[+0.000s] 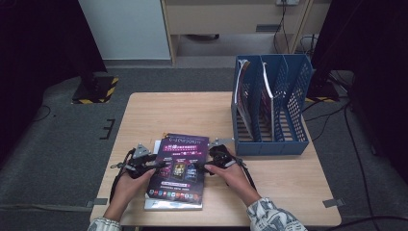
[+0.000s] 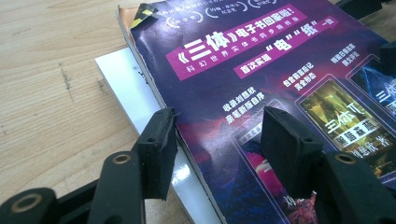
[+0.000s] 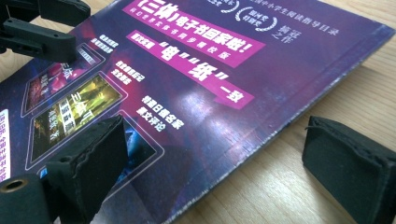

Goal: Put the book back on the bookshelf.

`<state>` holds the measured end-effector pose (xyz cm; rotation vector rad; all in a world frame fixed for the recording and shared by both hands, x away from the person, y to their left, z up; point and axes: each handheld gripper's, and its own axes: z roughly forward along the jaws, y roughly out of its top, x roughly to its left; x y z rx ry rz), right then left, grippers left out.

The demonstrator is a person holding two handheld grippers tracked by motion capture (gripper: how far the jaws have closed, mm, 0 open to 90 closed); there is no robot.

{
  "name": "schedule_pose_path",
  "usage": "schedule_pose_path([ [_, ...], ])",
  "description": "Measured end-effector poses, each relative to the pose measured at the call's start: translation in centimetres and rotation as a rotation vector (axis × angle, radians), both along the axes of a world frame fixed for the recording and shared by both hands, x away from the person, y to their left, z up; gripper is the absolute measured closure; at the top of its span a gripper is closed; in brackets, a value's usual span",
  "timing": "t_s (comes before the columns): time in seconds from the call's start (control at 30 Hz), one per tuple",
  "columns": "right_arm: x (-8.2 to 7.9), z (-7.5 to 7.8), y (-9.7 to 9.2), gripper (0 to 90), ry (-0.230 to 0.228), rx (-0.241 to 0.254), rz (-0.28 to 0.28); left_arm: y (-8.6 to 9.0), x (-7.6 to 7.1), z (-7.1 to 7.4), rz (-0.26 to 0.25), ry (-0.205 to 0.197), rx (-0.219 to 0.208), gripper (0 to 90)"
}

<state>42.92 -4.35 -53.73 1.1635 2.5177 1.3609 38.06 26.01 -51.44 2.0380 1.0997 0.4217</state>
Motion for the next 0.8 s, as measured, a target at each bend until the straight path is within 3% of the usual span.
schedule_pose_path([
  [0.3, 0.1, -0.2, 0.3, 8.0, -0.011, 0.023, 0.005, 0.0, 0.0, 0.0, 0.005, 0.000, -0.003, 45.3],
  [0.43, 0.2, -0.2, 0.3, 12.3, 0.024, 0.062, 0.001, -0.1, -0.1, 0.0, 0.007, -0.002, 0.002, 45.4],
  [0.53, 0.2, 0.1, 0.5, 14.0, 0.035, 0.048, 0.003, -0.1, -0.1, 0.0, 0.007, -0.003, 0.004, 45.4],
  [0.8, -0.2, 2.3, 0.9, 17.6, -0.024, 0.088, 0.013, 0.1, -0.1, 0.0, 0.010, 0.000, -0.001, 45.3],
])
